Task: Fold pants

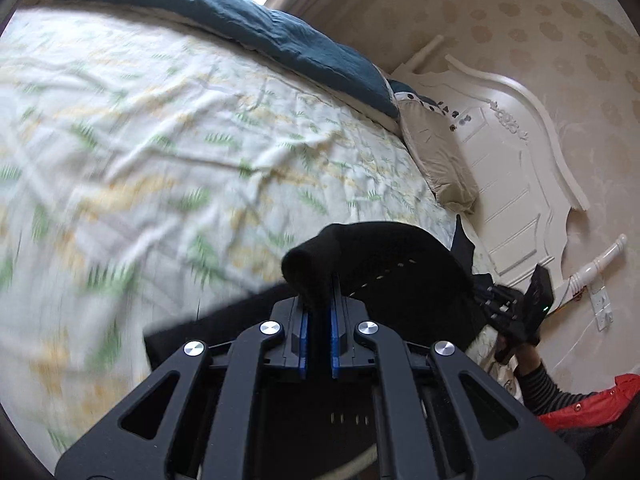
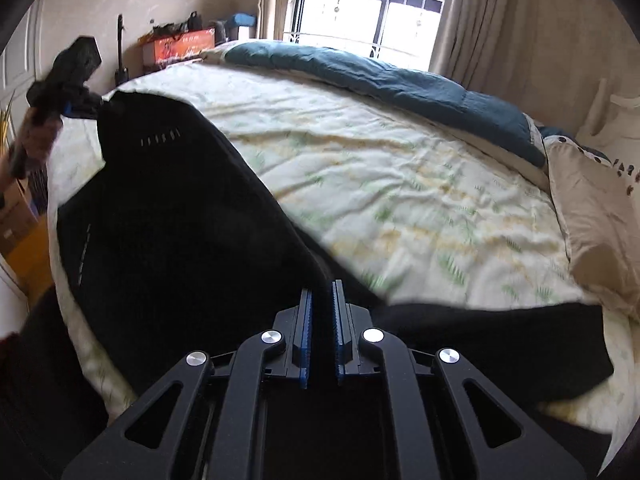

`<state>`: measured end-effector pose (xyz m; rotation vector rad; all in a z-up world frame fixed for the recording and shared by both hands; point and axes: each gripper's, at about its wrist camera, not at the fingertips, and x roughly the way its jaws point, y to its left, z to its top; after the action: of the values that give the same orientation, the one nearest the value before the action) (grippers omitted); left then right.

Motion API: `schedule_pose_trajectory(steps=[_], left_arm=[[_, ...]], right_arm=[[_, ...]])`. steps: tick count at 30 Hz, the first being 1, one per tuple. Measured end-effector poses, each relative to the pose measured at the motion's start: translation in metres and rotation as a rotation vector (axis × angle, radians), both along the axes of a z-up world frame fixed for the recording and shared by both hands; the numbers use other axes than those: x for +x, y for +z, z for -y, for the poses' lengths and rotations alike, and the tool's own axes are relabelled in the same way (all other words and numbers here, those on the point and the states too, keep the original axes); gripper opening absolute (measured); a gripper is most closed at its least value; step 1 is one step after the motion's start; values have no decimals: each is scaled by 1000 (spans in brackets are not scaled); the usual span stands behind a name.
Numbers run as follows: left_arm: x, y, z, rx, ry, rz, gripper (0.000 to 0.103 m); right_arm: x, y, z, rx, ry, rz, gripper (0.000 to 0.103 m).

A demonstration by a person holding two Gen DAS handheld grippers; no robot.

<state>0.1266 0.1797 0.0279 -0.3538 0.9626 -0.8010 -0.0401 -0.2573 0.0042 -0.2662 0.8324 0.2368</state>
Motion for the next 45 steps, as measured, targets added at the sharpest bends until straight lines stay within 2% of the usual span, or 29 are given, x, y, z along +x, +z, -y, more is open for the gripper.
schedule_pose_trajectory(steps=[4,8,10,11,12,15,16,19,22,27,29,32,34,38,41,45], left_arm=[[-31,-27,-16,-16,23,-48,7],[-51,-49,-22,14,46,-84,16],[-60,-57,-26,44,69,-94,32],[-64,-63,-31,56,84,-107,36],[-70,-69,-37,68,101,-115,43],[-84,-79,-51,54,139,-132,43],[-89,-81,-56,37,156,-139,44],[-108,-87,-71,-29,220,-166,48],[-127,-93,-76,-90,282,-193,48],[-147,-89,-56,-172,330,-195,48],[-148,-85,-48,-205,344,-183,48],[-145,-83,-36,-224,362,-167,49],[-139,-87,-32,-254,380,-191,56],[-137,-96,-29,-282,429,-237,56],[-142,-99,-30,-305,473,-248,56],[-147,-99,-28,-305,537,-250,56]], right_arm=[[-19,-28,-6,-26,-10,-29,9],[-31,-42,-8,-1,-37,-34,11],[-36,-46,-5,31,-59,-42,16],[-39,-46,-4,39,-66,-39,18],[-43,-46,-4,53,-70,-46,27],[-55,-46,-2,107,-95,-71,53],[-59,-47,-1,133,-106,-87,56],[-70,-48,4,185,-139,-105,56],[-81,-47,16,336,-200,-129,59],[-84,-48,29,563,-259,-166,61],[-83,-50,31,637,-270,-180,61],[-82,-57,36,802,-297,-209,63],[-84,-63,38,896,-314,-222,66],[-85,-76,40,1092,-338,-261,66],[-86,-81,35,1170,-340,-280,66],[-84,-83,20,1171,-327,-295,66]])
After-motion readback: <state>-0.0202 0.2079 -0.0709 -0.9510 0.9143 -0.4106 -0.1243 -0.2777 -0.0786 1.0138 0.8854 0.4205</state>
